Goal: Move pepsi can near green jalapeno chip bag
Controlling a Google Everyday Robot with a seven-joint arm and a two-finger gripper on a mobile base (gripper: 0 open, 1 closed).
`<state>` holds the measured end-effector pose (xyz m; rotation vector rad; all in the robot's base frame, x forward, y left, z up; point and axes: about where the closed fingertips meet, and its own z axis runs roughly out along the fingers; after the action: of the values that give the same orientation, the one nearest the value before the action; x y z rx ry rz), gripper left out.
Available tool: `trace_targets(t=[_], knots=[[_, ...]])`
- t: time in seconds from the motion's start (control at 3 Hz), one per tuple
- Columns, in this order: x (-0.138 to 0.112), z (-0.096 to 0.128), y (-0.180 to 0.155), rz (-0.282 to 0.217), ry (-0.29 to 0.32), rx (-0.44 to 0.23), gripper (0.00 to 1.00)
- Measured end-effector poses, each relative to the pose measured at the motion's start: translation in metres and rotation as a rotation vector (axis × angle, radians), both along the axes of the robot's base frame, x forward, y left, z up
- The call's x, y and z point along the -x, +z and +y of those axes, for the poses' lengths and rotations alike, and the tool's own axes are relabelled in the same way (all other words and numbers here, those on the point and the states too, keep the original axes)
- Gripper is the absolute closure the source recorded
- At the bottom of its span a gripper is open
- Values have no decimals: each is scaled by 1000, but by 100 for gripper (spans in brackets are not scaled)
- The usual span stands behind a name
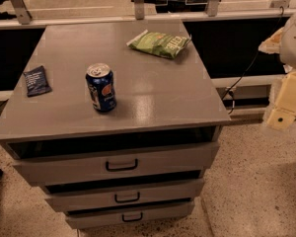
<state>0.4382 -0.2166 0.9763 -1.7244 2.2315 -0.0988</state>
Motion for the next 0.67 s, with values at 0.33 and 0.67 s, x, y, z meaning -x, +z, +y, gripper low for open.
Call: trace_targets(t=[0.33, 0.67], knots=[[0, 0, 0, 0, 0, 0, 0], [-10, 20, -3, 2, 17, -51, 0]])
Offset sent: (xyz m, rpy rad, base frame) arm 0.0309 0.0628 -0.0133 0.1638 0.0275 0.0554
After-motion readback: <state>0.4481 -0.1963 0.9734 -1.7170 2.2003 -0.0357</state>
